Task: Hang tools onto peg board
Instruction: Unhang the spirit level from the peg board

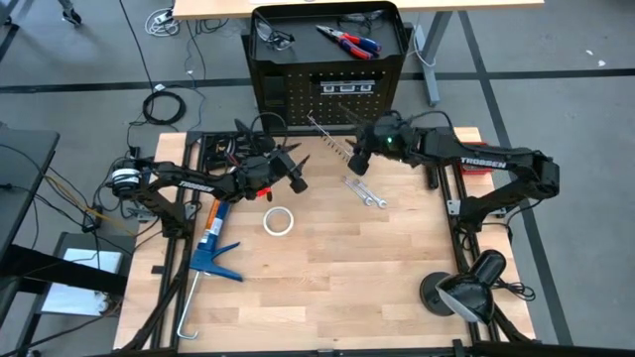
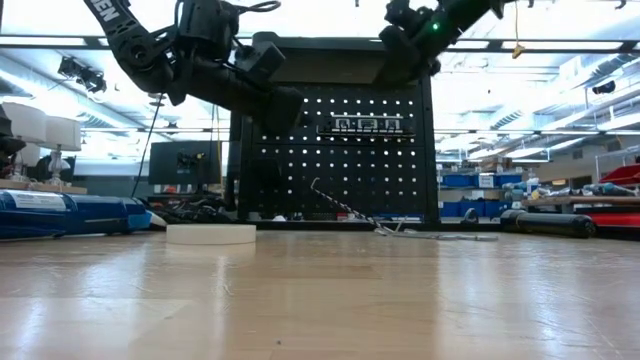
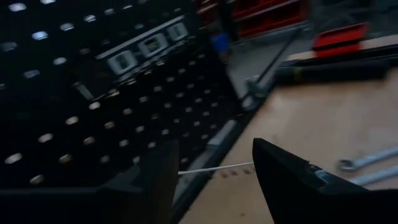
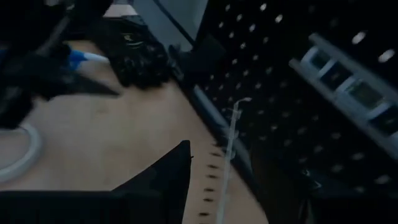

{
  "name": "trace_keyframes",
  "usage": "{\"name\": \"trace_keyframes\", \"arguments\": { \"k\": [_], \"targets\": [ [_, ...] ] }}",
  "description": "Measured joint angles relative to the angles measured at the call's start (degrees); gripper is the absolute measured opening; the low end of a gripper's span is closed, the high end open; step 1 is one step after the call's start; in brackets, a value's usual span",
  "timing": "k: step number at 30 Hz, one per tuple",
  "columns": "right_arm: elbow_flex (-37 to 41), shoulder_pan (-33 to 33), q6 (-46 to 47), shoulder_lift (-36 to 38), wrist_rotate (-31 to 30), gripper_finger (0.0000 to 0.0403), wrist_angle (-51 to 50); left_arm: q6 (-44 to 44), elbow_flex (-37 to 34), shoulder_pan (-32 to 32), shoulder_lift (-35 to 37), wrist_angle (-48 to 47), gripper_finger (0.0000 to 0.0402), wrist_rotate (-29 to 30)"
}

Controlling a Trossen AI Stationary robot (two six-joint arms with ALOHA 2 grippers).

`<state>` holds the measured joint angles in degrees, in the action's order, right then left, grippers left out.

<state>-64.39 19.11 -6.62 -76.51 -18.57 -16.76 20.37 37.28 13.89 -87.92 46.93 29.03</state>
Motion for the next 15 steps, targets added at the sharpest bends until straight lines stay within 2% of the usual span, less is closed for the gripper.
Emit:
{"name": "trace_keyframes", "arguments": {
  "k": [4,8,15],
  "targets": [
    [-4.82,2.31,-4.13,-0.74,0.81,0.0174,-3.78,0.29,0.0,0.0,-0.31,0.27,0.0211,-1.67],
    [-6.82,4.93,-6.88,-1.15,5.03,0.0174,-4.44,0.29,0.0,0.0,-0.31,-0.06,0.0211,-1.69],
    [-7.23,7.76,-9.49,-1.2,4.92,0.0174,-6.89,0.29,0.0,0.0,-0.31,-0.05,0.0211,-2.77]
  ]
}}
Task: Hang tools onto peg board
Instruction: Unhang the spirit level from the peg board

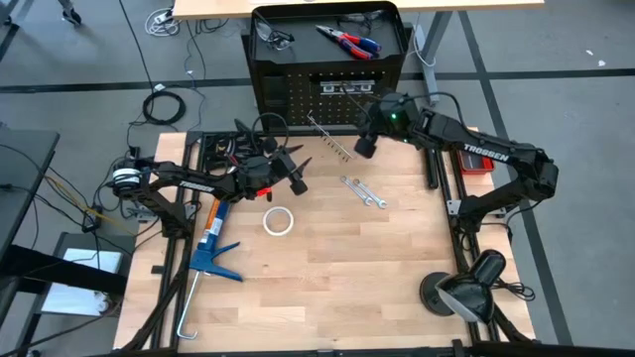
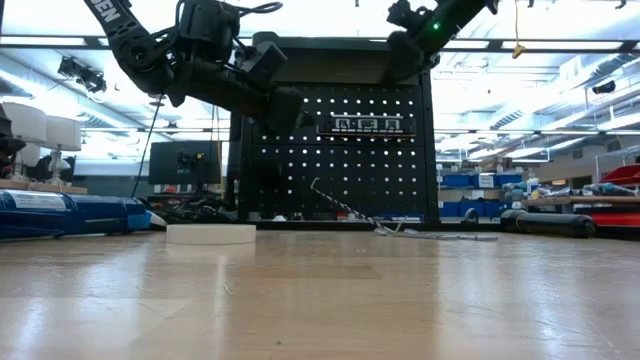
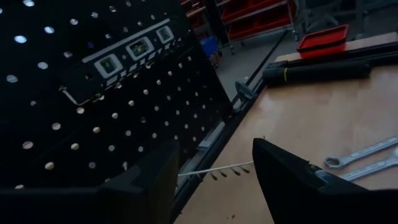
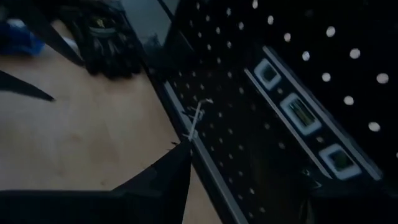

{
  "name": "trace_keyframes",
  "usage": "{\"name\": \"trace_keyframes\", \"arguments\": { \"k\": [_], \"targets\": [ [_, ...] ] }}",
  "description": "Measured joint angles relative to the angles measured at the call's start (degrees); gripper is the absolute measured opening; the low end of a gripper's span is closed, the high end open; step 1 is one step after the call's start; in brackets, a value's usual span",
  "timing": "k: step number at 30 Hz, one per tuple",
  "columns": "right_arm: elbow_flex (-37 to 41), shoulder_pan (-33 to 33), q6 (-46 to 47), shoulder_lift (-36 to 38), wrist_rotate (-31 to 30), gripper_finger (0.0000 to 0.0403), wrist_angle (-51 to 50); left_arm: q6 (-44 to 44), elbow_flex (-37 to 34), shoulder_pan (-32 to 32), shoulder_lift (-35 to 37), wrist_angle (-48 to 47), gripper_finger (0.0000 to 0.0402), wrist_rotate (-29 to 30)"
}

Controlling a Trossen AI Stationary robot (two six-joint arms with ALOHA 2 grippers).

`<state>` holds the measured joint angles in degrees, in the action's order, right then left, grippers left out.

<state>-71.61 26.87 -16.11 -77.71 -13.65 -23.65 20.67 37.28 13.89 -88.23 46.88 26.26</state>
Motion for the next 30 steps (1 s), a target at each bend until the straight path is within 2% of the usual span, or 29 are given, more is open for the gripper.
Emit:
{"name": "trace_keyframes", "arguments": {
  "k": [7,19,23,30],
  "targets": [
    [-2.88,1.37,-6.65,-3.07,-2.59,0.0175,-2.24,-0.57,0.0,0.0,0.0,-0.04,0.0211,-1.96],
    [-23.66,2.46,-17.49,-20.21,-4.37,0.0207,-14.45,-0.1,0.0,0.0,0.0,-0.07,0.0211,-1.2],
    [-24.22,4.04,-21.01,-21.67,-5.32,0.0228,-14.48,0.0,0.0,0.0,0.0,-0.01,0.0211,-0.89],
    [-23.63,7.47,-21.19,-21.4,-6.7,0.0281,-13.45,0.06,0.0,0.0,0.0,-0.03,0.0211,-0.87]
  ]
}}
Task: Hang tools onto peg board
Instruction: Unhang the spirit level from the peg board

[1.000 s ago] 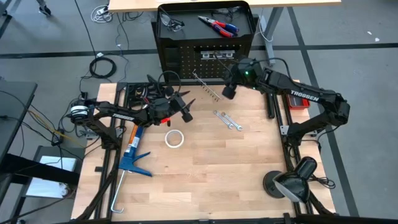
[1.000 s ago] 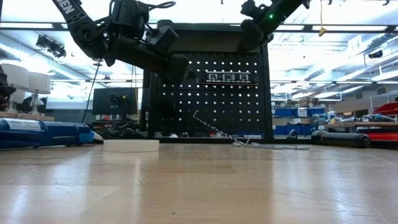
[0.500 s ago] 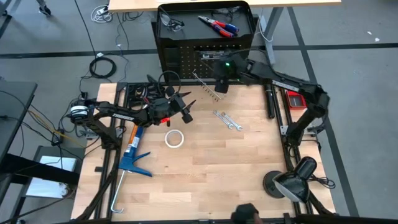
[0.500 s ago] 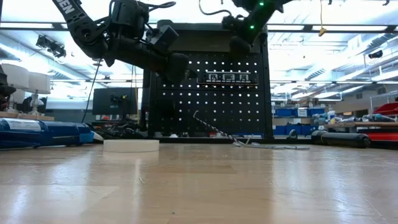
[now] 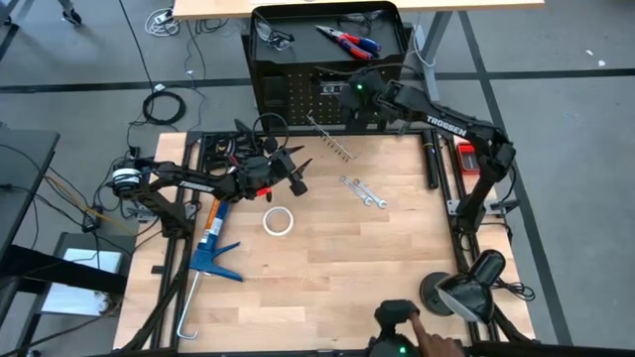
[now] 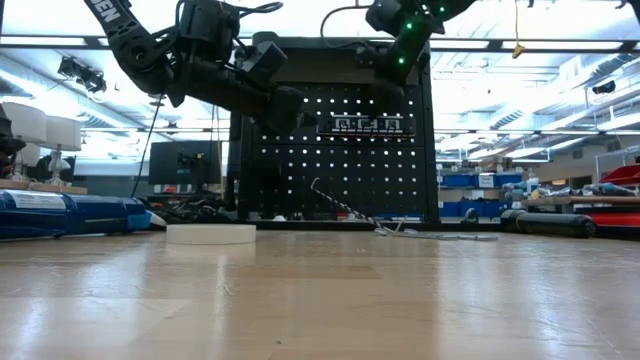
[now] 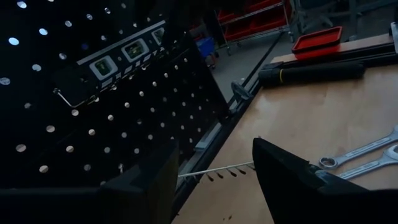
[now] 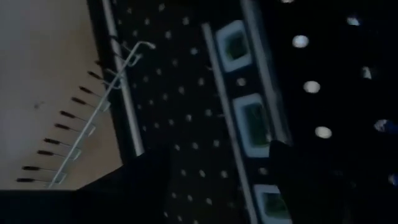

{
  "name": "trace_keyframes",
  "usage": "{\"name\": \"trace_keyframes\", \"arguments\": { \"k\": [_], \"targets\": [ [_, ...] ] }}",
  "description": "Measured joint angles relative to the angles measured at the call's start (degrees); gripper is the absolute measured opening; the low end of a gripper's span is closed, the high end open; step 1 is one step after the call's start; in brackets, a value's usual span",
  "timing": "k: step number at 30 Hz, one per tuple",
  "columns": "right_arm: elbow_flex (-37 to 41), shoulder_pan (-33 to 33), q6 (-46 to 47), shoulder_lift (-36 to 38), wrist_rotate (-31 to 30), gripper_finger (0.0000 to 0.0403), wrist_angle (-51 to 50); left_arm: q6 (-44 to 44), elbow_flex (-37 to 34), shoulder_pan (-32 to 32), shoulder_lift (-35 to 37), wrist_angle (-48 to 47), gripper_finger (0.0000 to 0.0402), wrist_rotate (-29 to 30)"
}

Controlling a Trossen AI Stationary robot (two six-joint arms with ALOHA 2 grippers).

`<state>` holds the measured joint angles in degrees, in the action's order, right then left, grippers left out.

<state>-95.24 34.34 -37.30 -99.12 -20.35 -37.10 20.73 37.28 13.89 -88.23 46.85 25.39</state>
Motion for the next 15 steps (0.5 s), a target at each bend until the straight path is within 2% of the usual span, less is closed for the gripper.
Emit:
{"name": "trace_keyframes", "arguments": {
  "k": [4,15],
  "targets": [
    [0.0,1.73,-0.27,0.01,-0.08,0.029,1.29,0.0,0.0,0.0,0.0,0.08,0.0211,0.02],
    [0.04,5.25,0.88,0.01,0.54,0.0277,-1.21,0.02,0.0,0.0,0.0,0.02,0.0211,0.04]
  ]
}}
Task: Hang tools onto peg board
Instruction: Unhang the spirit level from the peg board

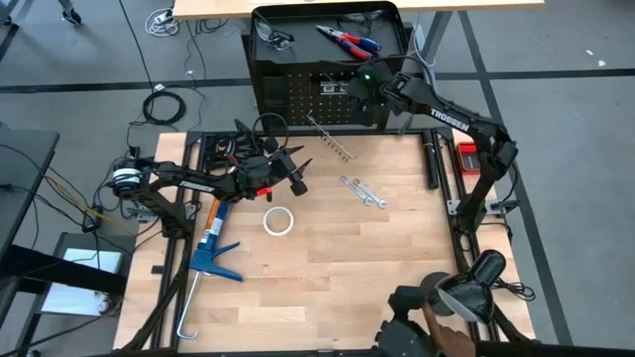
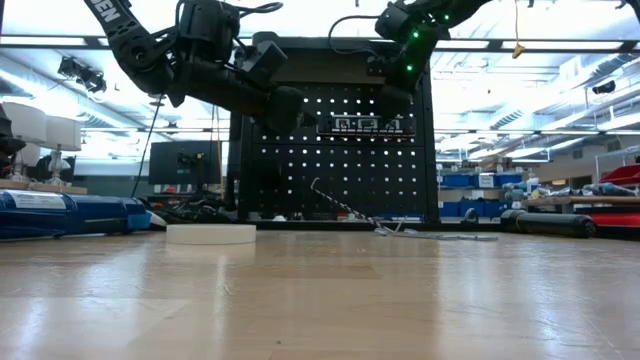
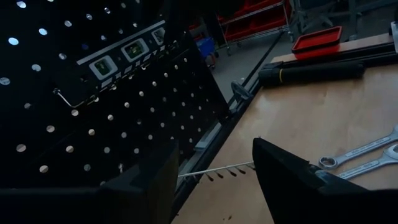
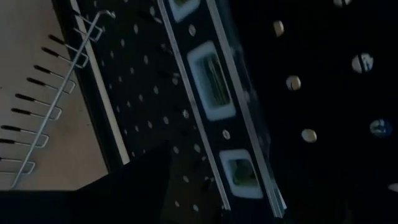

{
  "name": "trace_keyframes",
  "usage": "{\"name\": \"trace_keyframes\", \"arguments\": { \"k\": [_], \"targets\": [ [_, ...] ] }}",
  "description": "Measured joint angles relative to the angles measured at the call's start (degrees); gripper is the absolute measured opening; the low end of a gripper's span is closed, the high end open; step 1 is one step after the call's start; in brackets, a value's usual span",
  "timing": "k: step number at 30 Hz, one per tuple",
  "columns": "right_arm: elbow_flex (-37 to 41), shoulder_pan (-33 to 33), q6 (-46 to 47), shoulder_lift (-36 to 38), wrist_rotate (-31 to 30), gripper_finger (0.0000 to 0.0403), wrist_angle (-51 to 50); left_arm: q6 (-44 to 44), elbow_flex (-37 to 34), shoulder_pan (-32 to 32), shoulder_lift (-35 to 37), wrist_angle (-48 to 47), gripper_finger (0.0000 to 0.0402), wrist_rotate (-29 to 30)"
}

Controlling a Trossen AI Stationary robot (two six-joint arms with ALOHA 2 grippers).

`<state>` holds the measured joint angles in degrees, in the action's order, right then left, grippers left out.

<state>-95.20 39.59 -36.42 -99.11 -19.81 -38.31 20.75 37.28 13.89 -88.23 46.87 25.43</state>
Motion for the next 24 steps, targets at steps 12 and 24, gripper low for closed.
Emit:
{"name": "trace_keyframes", "arguments": {
  "k": [12,24],
  "targets": [
    [-0.14,0.79,2.77,0.11,3.94,0.0275,-2.52,0.0,0.0,0.0,0.0,-0.02,0.0211,0.0],
    [0.28,-3.6,3.42,-0.32,1.79,0.027,-5.14,0.27,0.0,-0.02,0.0,-0.03,0.0211,0.0]
  ]
}}
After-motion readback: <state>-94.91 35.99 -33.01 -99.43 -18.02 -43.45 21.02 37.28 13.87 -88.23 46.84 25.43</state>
